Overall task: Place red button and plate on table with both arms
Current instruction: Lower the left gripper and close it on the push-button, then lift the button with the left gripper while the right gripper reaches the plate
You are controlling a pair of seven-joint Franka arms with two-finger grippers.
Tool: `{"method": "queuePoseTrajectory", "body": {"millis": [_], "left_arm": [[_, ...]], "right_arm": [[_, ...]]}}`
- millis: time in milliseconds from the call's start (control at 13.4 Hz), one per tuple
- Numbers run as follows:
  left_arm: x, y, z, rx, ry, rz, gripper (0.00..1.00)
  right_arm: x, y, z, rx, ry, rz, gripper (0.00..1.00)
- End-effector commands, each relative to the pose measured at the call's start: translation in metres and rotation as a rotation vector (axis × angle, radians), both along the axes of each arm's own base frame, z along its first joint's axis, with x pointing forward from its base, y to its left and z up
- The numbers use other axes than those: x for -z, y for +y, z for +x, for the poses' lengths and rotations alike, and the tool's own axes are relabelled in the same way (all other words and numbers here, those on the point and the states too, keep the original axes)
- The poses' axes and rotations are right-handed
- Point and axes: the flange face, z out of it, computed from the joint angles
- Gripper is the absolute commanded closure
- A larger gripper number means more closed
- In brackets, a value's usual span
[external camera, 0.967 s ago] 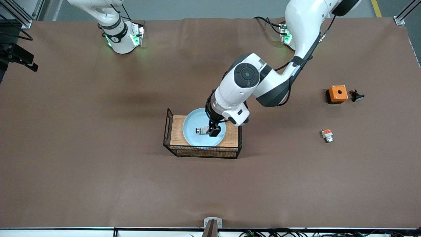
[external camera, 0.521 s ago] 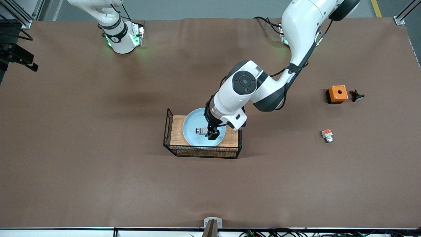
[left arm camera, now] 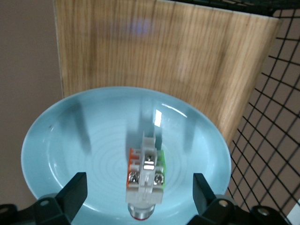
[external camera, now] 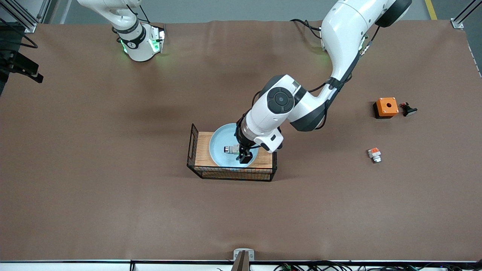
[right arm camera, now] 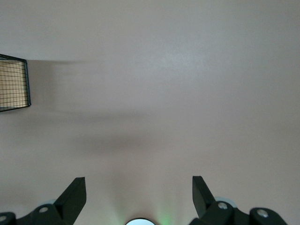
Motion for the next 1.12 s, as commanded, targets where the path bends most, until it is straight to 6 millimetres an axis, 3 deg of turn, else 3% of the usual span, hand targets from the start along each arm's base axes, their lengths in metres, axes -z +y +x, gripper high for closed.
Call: {"method": "queuePoseTrajectory", "body": {"millis": [0,74,149,298,521,595,819,1042], "left_arm": [[0.005,-0.011,-0.001,0.003,-0.036,0.028,0.12],[0.006,-0.011,-0.002,0.003,-0.039,0.033,0.25],[0.006,-0.011,-0.002,0.005,-0.039,0.033,0.36],[0.006,-0.011,-0.001,0.004,-0.04,0.034,0.58],[0.007,-0.01,-0.001,0.004,-0.04,0.037,0.83],[0.006,-0.013,-0.003,0.008,-0.042,0.036,0.88],[-0.001,-0.012,-0.002,0.006,-0.049,0.031,0.89],[-0.025,-0.008,0.0,0.0,-0.077,0.015,0.89]], "right_arm": [[0.027,-0.006,0.025,0.002,0.036,-0.01,0.0],[0.066,-0.005,0.046,0.0,0.1,-0.01,0.0],[0.091,-0.011,0.06,0.003,0.149,-0.009,0.0],[0.1,-0.024,0.067,0.007,0.149,-0.013,0.0],[0.105,-0.016,0.071,0.044,0.153,-0.042,0.01],[0.105,-0.001,0.072,0.113,0.151,-0.052,0.01],[0.107,0.067,0.073,0.26,0.142,-0.065,0.0],[0.102,0.141,0.066,0.507,0.128,-0.068,0.0]]}}
